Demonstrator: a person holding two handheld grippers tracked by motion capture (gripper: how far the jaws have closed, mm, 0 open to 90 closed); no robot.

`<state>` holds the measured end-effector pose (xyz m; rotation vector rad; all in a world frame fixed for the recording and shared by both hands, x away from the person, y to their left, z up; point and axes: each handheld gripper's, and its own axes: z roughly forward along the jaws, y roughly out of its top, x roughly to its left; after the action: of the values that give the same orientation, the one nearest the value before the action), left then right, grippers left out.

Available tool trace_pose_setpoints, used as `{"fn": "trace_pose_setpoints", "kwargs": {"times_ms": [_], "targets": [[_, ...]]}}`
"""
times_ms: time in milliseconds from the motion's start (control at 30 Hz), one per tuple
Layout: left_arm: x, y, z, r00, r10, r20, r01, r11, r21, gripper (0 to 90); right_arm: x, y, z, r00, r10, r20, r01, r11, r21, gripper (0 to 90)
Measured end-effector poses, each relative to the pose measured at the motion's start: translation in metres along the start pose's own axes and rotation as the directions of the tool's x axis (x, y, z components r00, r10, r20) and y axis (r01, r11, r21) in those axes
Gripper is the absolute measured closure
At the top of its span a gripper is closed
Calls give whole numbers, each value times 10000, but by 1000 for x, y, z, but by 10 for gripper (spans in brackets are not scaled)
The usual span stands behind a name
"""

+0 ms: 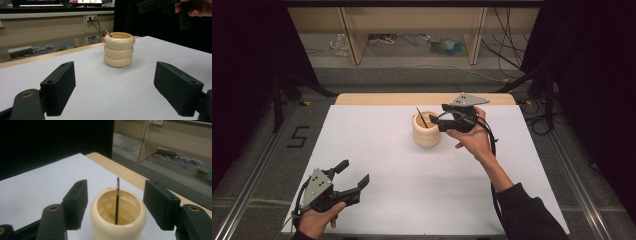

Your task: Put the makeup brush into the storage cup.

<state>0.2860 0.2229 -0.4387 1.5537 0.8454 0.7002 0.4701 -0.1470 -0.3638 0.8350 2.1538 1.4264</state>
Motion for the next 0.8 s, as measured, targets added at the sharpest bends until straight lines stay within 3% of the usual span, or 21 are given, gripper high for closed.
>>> {"fn": "trace_pose_setpoints", "kwargs": {"times_ms": [333, 467, 800], "targets": [[0, 0, 0, 10000, -23, 15, 23, 10000, -21, 174, 3, -7, -21, 10000, 63, -32, -64, 9998, -206, 373], [0, 0, 0, 10000, -30, 7, 30, 10000, -26, 174, 4, -11, -30, 9997, 157, 191, -153, 9997, -198, 298], [0, 0, 0, 10000, 12, 4, -12, 10000, -26, 174, 9, -27, -47, 9992, 298, 278, -285, 9985, -471, 283]]}}
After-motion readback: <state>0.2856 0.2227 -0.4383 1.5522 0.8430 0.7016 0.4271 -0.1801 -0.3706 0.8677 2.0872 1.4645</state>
